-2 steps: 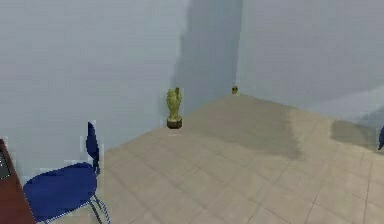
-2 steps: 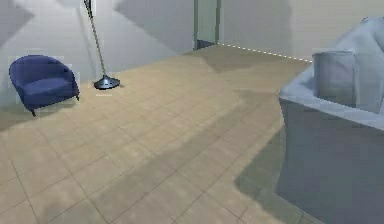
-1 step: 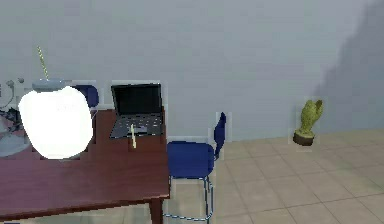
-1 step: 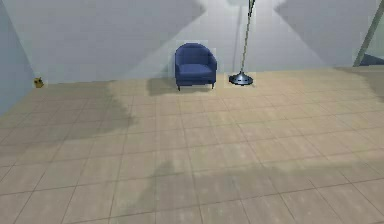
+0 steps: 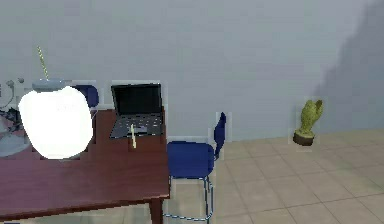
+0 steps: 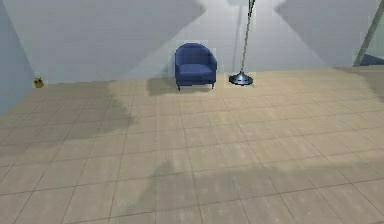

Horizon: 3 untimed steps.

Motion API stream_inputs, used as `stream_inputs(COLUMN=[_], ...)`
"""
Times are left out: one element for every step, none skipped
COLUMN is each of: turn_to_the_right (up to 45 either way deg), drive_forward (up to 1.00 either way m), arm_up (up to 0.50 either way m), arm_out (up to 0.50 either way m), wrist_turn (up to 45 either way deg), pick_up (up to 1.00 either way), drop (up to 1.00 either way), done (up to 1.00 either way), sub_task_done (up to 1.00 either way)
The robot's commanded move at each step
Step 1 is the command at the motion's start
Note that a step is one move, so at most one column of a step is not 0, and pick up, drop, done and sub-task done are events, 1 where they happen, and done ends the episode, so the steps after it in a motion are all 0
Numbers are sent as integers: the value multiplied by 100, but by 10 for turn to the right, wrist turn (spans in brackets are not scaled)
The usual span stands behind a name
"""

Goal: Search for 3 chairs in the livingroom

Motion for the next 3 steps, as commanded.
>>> stream_inputs(turn_to_the_right=[300, 0, 0], drive_forward=[0, 100, 25], arm_up=[0, 0, 0], arm_out=[0, 0, 0], wrist_turn=[0, 0, 0], pick_up=[0, 0, 0], drop=[0, 0, 0], done=[0, 0, 0], sub_task_done=[0, 0, 0])
